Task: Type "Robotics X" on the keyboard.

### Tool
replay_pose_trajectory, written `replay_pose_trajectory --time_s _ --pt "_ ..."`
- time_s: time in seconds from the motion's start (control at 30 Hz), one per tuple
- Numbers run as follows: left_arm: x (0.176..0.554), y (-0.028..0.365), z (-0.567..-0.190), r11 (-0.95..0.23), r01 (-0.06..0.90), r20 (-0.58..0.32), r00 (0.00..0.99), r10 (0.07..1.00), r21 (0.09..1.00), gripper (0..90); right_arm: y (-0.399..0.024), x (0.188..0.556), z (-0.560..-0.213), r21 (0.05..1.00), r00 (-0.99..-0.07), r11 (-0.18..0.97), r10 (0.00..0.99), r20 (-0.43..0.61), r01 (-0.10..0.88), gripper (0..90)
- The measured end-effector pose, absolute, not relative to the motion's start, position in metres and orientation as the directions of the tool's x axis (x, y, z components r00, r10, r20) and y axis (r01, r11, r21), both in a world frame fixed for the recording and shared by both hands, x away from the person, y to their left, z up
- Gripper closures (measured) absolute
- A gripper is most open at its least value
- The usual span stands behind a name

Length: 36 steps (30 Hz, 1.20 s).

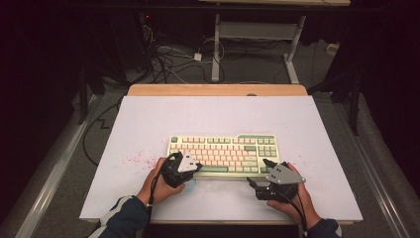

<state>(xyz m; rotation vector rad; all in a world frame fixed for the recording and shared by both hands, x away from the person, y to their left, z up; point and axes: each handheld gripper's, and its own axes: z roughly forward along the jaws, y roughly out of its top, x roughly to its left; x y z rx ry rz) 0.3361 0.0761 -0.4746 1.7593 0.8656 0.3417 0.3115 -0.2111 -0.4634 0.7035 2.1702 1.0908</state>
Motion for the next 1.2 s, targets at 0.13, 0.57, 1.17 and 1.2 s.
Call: replay_pose_trajectory --time_s 0.13,0.57,1.17,1.2 --pt "0.336 0.079 -0.467 -0.117 0.368 -0.188 0.692 0.697 0.923 84.0 -0.212 0.311 -0.463 0.836 -0.675 0.515 0.686 -0.271 0.188 21.8" --pt "0.336 0.095 -0.457 -0.068 0.277 -0.143 0.674 0.725 0.958 53.7 -0.215 0.312 -0.46 0.843 -0.663 0.504 0.698 -0.271 0.186 21.7" --pt "0.327 0.139 -0.466 -0.013 0.204 -0.119 0.622 0.774 0.979 20.2 -0.227 0.315 -0.453 0.856 -0.629 0.474 0.734 -0.255 0.206 31.1" --pt "0.326 0.141 -0.467 -0.013 0.203 -0.119 0.619 0.776 0.979 20.2 -0.228 0.315 -0.452 0.857 -0.637 0.473 0.729 -0.251 0.203 33.1"
